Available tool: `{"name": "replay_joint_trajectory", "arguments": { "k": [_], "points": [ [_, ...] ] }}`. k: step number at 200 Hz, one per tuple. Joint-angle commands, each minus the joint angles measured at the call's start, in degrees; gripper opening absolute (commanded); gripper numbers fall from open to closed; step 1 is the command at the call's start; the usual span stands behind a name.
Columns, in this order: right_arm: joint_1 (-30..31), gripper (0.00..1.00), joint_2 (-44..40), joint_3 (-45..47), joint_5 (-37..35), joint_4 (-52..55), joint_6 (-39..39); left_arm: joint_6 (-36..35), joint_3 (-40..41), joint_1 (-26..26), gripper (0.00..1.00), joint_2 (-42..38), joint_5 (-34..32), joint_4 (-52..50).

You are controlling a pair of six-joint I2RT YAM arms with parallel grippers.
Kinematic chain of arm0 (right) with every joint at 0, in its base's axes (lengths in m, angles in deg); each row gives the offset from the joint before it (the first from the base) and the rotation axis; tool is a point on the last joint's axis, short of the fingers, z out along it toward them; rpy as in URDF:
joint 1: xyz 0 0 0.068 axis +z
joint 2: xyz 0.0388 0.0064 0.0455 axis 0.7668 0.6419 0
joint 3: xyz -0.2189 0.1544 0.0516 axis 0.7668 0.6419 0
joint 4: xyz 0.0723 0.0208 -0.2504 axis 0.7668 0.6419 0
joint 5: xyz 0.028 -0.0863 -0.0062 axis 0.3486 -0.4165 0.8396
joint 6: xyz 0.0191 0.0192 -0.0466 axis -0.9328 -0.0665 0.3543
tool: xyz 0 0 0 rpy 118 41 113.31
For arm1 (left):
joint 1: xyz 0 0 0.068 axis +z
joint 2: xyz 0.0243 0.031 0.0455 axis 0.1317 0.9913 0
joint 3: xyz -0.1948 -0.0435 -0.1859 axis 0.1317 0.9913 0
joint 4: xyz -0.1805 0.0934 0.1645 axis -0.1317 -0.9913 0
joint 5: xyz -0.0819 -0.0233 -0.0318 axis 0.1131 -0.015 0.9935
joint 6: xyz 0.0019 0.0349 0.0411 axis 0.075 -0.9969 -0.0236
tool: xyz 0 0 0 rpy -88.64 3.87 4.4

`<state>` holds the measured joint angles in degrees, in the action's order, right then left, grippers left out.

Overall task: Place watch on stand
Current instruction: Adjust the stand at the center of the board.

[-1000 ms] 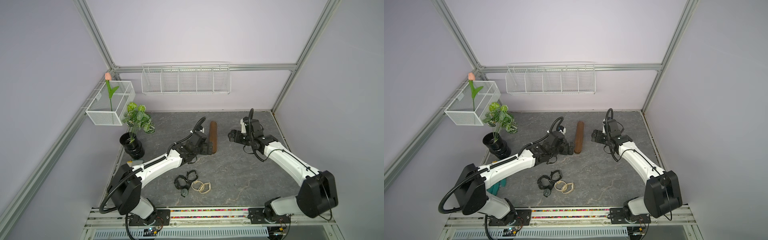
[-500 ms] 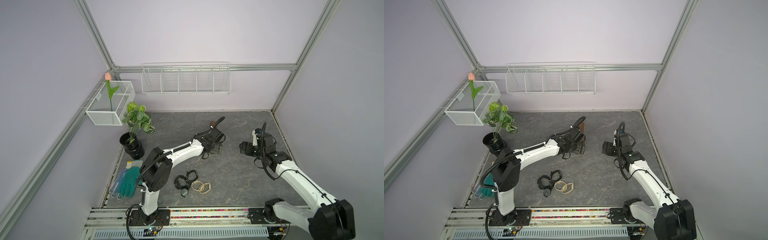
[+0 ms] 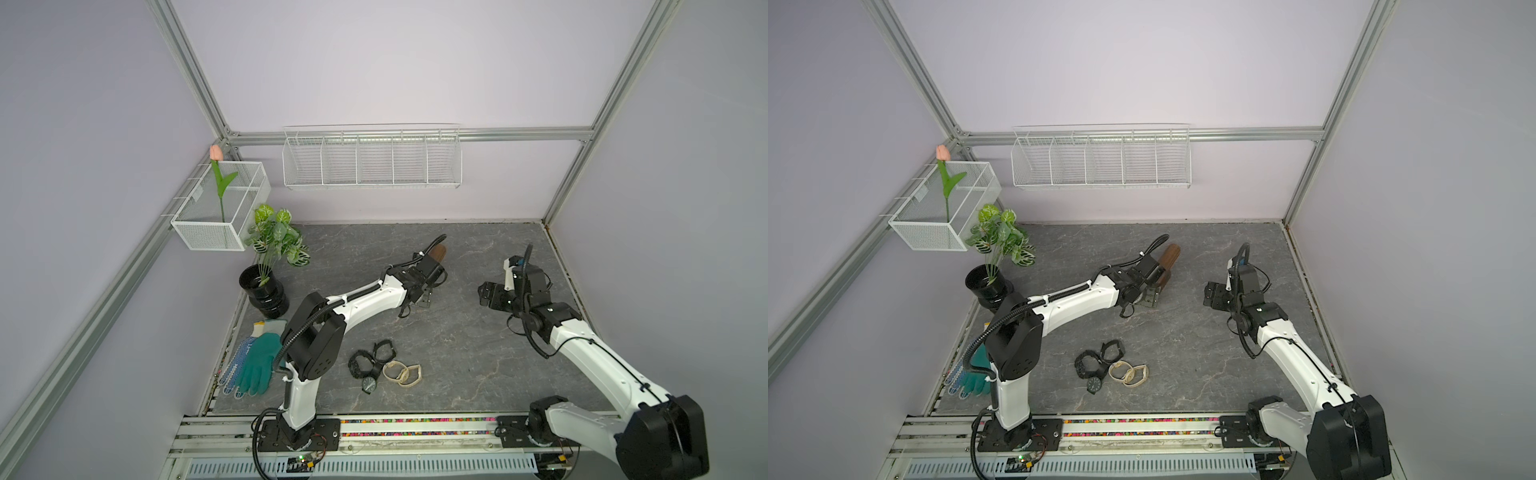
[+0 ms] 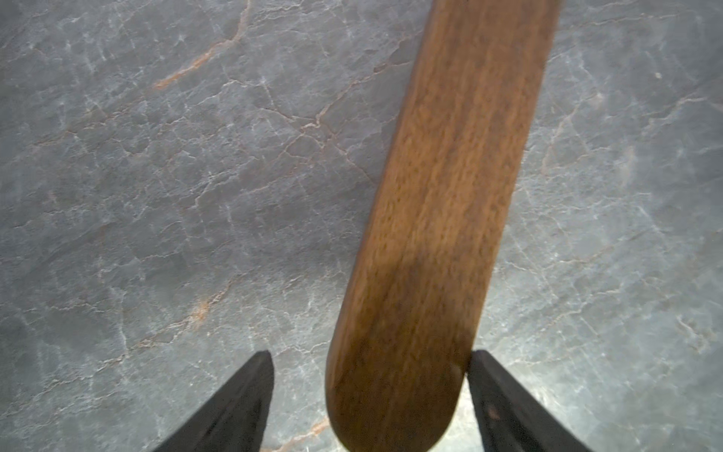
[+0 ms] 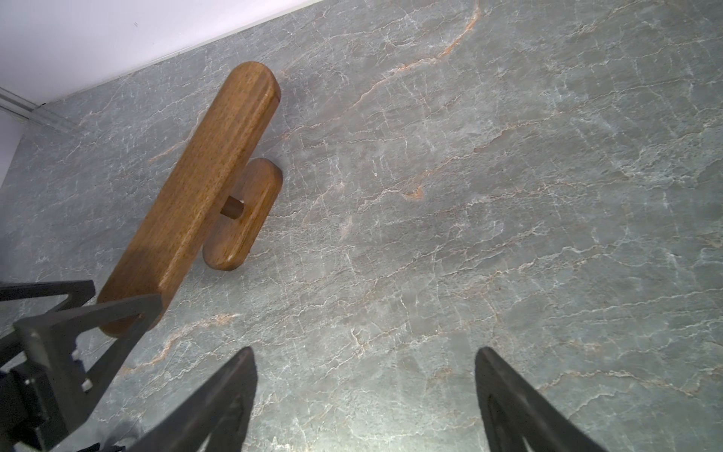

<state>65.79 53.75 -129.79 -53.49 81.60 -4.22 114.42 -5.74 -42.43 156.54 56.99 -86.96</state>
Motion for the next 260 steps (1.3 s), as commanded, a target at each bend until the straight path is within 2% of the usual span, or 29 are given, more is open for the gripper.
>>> {"name": "replay_joint_trajectory", "arguments": {
  "k": [1,54,134,195,229,260],
  "points": [
    [-0.34,0.89,0.25,1.58,1.11,-1.49,-0.09,1.39,1.85,2.30,0.78,-1.79,-2.56,-0.90],
    [-0.37,0.89,-0.06,2.04,1.83,-1.49,-0.44,0.17,1.05,6.17,0.76,-1.04,-3.43,0.26],
    [-0.34,0.89,-1.54,2.92,2.18,-0.80,-0.36,-0.87,-4.79,10.46,0.76,3.45,-3.31,0.79],
    [-0.32,0.89,-2.35,3.27,2.87,-0.10,-0.44,-1.71,-7.08,11.68,0.76,5.39,-2.60,1.32],
    [-0.01,0.88,-3.11,3.17,3.33,1.46,-0.45,-1.39,-4.30,11.58,0.76,1.50,-1.40,2.39],
    [3.14,0.88,-4.11,3.09,2.84,5.66,-1.32,-0.13,4.79,11.33,0.78,-7.19,-0.03,5.03]
  ]
}}
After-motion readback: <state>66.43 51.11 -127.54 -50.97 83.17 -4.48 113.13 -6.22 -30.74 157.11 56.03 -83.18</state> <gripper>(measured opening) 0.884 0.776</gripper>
